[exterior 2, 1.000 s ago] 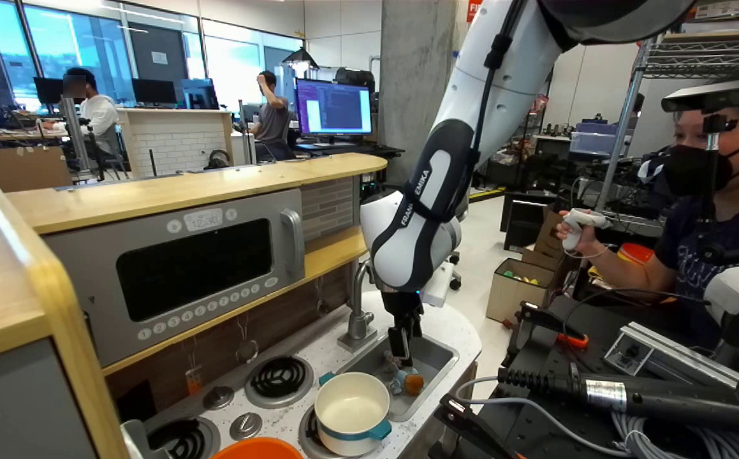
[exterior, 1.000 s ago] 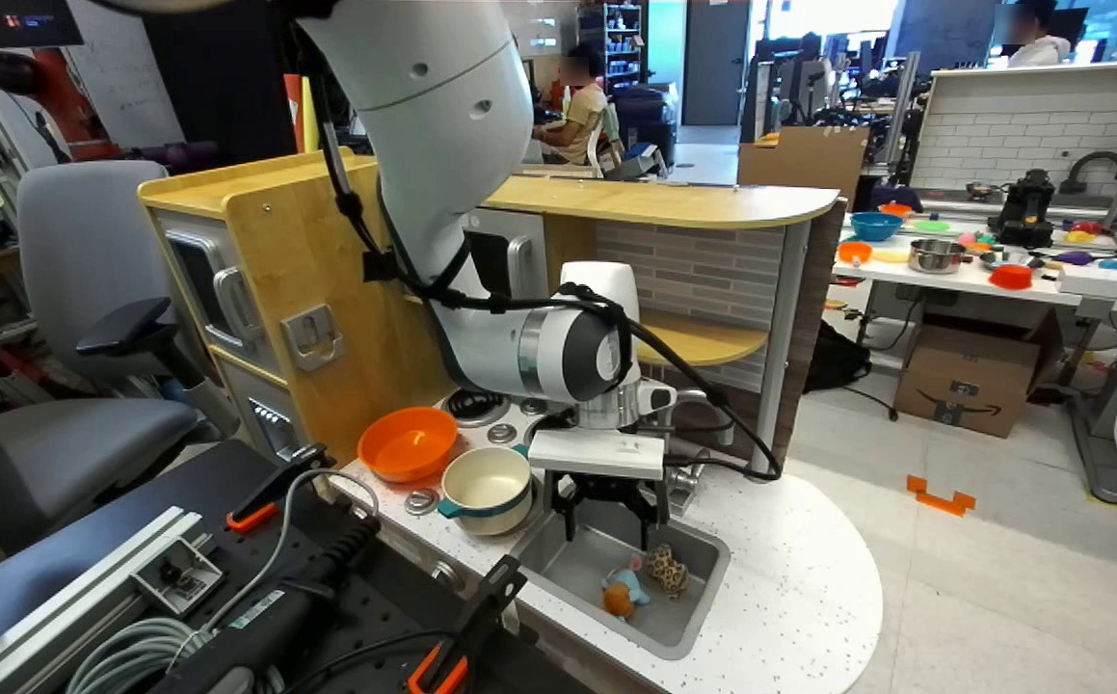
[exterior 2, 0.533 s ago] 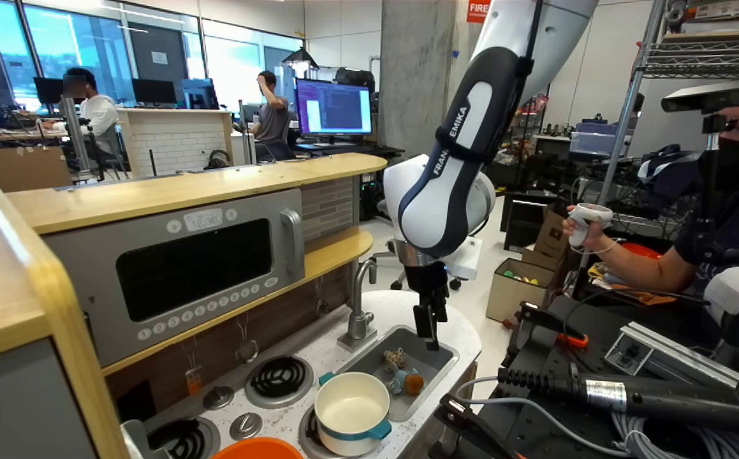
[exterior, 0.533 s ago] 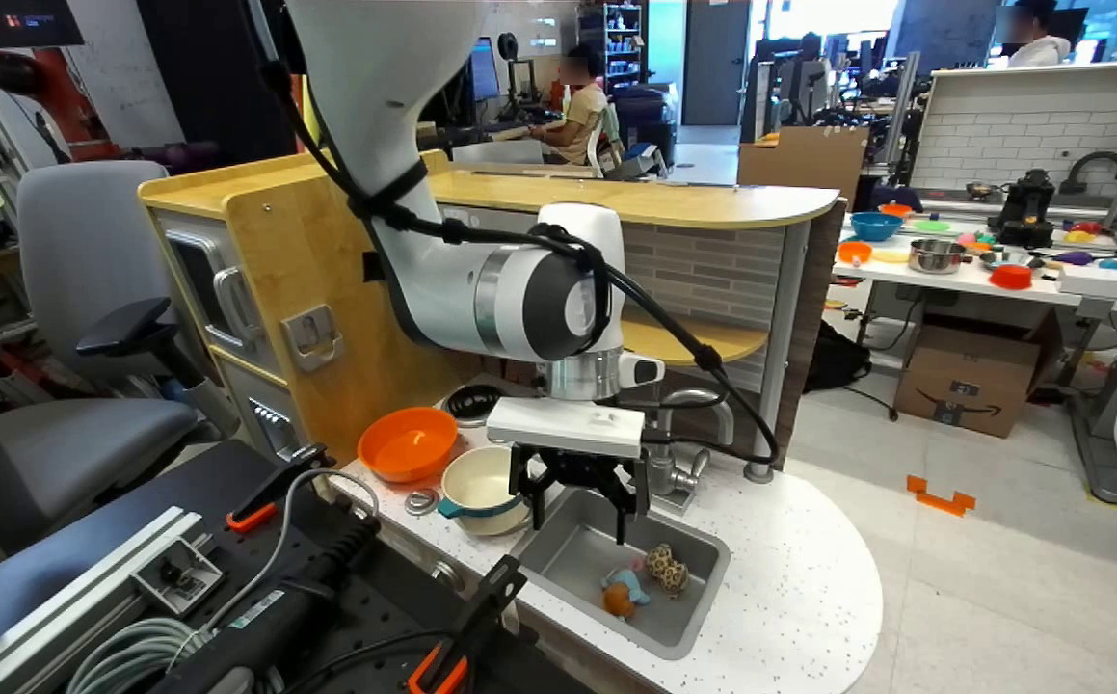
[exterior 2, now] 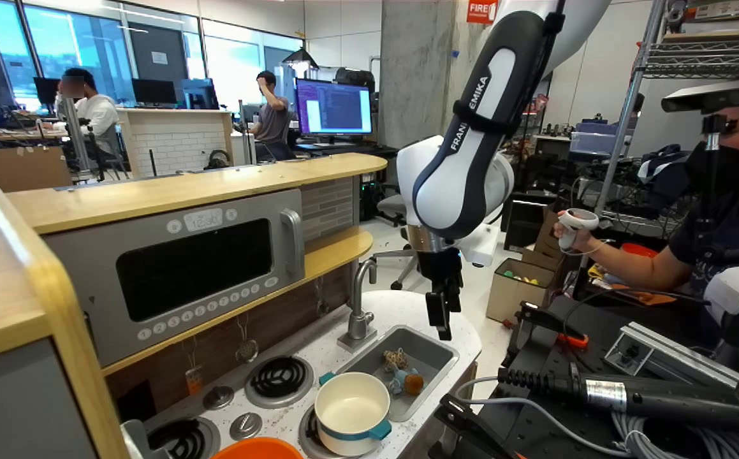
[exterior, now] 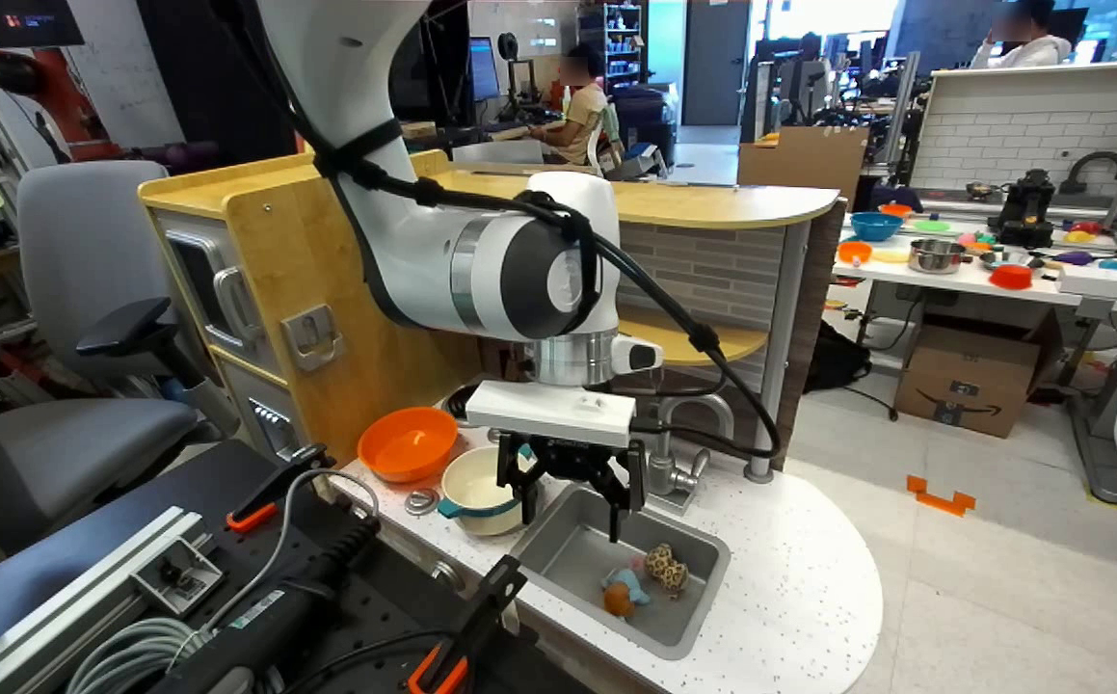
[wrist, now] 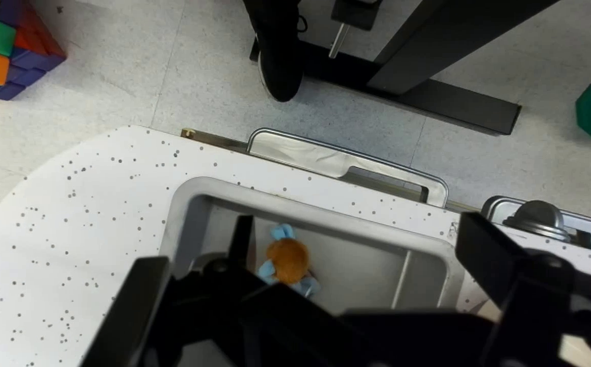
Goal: Take the blue and brown plush toy out of the white pot and place it in the sink, pick up the tiger toy from the sink and put it in the white pot, pick up the blue and brown toy and place it inside the orange bowl
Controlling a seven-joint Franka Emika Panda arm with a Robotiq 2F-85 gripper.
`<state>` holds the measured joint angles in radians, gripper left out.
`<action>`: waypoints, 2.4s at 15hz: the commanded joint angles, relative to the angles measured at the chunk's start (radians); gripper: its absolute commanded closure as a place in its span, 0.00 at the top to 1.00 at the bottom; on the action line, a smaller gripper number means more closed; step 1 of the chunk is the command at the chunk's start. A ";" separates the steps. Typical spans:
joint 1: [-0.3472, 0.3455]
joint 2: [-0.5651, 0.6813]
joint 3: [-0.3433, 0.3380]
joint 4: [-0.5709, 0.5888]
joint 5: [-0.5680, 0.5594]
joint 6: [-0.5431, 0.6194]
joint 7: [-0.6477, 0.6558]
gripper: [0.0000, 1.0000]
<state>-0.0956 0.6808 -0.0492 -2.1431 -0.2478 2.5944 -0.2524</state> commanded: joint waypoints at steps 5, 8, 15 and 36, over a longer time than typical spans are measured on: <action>-0.011 0.036 -0.024 0.047 0.013 0.093 0.027 1.00; -0.002 0.084 -0.043 0.082 0.007 0.137 0.048 1.00; 0.012 0.287 -0.072 0.273 0.012 0.124 0.092 1.00; 0.032 0.663 -0.034 0.822 0.029 -0.116 0.074 1.00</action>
<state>-0.0717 1.2804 -0.0636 -1.4318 -0.2269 2.5251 -0.1751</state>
